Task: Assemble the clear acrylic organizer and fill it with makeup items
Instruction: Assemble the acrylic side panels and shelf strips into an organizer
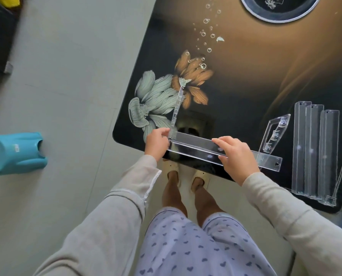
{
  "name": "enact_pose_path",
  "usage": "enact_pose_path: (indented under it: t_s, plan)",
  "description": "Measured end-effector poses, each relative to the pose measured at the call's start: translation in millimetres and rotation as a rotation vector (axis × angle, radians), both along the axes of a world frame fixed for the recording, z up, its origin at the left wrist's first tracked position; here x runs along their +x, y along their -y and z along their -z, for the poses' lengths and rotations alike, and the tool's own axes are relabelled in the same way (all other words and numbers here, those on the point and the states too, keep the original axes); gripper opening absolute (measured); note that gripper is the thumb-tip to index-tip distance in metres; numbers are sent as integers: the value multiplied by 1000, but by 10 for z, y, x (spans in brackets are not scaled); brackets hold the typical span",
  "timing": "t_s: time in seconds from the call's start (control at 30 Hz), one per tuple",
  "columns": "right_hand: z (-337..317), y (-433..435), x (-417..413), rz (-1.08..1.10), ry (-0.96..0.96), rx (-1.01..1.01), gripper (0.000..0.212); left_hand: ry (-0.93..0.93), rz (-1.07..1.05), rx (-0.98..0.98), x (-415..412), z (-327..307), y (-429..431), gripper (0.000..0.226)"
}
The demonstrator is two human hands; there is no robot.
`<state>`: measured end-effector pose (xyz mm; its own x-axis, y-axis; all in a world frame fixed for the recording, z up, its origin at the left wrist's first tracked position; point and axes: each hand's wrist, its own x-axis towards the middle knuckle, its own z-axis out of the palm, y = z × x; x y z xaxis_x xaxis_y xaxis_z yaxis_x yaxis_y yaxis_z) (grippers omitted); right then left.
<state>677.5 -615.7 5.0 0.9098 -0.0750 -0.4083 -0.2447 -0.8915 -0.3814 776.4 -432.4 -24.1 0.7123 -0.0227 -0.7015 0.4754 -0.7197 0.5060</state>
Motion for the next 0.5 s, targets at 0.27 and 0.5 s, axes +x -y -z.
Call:
enact_pose_path:
  t_s: [0.27, 0.5]
  plan:
    - [147, -93, 16, 46, 123, 25, 45, 74, -43, -81, -29, 130, -70, 45]
    - [333, -97, -24, 43, 178, -5, 49, 163, -53, -87, -108, 236, -99, 44]
